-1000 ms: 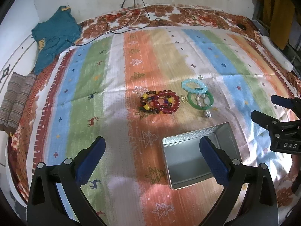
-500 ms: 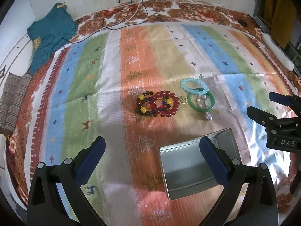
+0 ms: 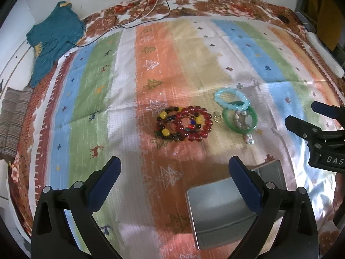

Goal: Organize jewelry
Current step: 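Lower the left gripper onto the red bead bracelet and close it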

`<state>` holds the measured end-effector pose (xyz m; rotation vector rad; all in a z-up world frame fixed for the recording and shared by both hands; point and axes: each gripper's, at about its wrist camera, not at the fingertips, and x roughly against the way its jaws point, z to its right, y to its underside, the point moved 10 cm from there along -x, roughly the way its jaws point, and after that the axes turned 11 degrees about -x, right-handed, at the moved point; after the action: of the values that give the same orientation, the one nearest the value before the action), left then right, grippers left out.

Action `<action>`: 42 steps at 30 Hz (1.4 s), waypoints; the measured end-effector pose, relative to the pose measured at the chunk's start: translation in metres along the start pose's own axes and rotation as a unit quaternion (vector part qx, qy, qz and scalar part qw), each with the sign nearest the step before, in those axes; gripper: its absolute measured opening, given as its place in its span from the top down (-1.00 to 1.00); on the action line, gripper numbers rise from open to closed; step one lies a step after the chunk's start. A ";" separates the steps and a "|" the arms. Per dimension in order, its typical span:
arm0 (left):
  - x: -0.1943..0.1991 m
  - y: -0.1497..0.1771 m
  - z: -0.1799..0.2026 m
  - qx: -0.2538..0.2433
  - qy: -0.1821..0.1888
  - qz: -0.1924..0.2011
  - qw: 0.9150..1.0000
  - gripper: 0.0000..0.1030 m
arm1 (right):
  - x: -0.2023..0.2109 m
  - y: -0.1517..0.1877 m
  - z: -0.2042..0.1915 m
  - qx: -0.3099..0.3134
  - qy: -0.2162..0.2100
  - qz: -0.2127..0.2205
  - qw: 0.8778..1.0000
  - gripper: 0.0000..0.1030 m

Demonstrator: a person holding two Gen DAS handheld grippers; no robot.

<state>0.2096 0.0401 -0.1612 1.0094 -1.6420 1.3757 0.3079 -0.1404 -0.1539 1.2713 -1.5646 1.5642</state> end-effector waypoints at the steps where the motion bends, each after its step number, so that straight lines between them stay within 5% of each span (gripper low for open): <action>1: -0.003 -0.001 0.000 -0.001 0.001 -0.002 1.000 -0.89 | -0.003 -0.001 0.001 -0.001 0.001 -0.002 1.000 -0.92; 13: -0.037 -0.009 -0.004 -0.009 0.000 -0.032 0.999 -0.89 | -0.033 -0.013 0.005 -0.004 0.017 -0.013 1.000 -0.92; 42: -0.091 -0.028 0.004 -0.031 0.036 -0.063 0.997 -0.33 | -0.094 -0.038 -0.012 -0.012 0.010 -0.052 0.999 -0.91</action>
<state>0.2712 0.0421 -0.2333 0.9976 -1.5332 1.2561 0.3748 -0.1028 -0.2207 1.2981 -1.4756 1.4848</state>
